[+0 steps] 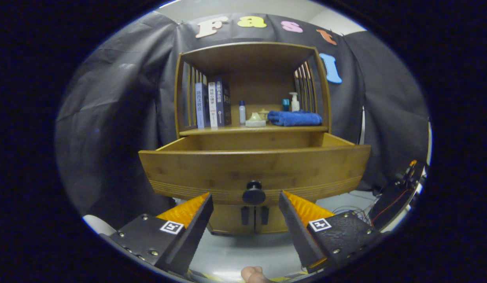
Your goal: Pull open the drawer, take out the items inside it, and place them on the countertop above the cabinet.
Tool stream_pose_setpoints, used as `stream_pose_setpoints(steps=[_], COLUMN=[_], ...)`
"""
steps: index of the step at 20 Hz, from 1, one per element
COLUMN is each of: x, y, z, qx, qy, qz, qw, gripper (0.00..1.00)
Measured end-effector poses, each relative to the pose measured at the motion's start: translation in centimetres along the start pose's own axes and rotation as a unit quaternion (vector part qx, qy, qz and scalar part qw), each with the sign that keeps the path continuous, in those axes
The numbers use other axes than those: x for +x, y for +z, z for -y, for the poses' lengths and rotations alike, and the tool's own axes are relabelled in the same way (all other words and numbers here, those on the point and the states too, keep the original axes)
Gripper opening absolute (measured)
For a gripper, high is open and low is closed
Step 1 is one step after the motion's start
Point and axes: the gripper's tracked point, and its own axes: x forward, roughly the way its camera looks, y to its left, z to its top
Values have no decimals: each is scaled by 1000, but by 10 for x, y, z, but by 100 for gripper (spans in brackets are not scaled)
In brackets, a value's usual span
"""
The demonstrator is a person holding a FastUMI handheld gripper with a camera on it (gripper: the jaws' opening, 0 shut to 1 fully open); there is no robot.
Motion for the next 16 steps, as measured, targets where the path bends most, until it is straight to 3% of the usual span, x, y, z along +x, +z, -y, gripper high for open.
stream_pose_setpoints(steps=[4, 6, 10, 11, 16], x=[25, 37, 75, 63, 88], y=[-1, -3, 0, 2, 0], z=[8, 0, 15, 16, 14], qx=[-31, -26, -7, 1, -35], qy=[-10, 6, -18, -31, -47], qz=[23, 19, 16, 20, 14], qw=[999, 999, 1000, 999, 998], gripper=[99, 100, 99, 99, 96])
